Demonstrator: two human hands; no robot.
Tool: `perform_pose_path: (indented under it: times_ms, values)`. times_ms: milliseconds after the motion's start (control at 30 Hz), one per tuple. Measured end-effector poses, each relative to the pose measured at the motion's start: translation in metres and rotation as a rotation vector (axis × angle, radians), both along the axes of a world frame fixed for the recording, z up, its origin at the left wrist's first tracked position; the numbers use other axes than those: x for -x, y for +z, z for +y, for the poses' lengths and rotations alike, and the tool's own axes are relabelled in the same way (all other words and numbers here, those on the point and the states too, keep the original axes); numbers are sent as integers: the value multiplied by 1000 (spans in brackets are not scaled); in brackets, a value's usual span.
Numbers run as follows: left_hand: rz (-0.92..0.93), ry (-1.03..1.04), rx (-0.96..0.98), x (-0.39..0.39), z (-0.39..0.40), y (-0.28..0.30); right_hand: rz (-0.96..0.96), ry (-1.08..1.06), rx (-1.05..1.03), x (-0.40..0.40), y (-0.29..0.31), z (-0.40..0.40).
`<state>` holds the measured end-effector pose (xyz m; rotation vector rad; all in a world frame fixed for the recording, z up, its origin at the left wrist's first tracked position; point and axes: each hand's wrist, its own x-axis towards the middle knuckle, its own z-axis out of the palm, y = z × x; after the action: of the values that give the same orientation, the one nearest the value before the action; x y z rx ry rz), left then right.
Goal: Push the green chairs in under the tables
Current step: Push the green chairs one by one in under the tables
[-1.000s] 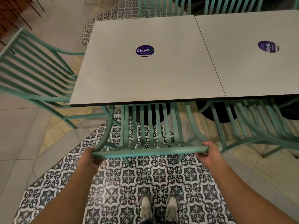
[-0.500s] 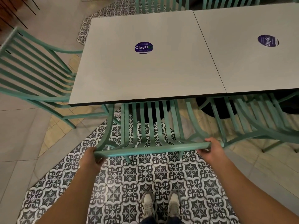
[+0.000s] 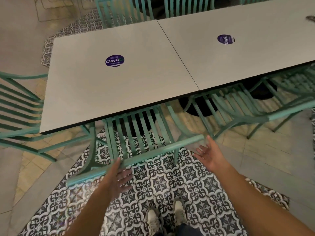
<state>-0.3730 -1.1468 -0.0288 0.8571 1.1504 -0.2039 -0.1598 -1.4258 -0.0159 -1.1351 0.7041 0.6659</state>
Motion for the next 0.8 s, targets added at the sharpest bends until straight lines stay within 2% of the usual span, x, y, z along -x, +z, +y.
perform_pose_path:
  times_ms: [200, 400, 567, 800]
  values:
    - [-77, -354, 90, -69, -69, 6, 18, -194, 52, 16, 2, -87]
    - [-132, -522, 71, -129, -158, 25, 11, -410, 26, 17, 5, -194]
    - [-138, -529, 47, -173, -256, 31, 14, -474, 24, 6, 8, -277]
    - [-187, -478, 92, -266, -405, 41, -58, -461, 82, -57, 31, -409]
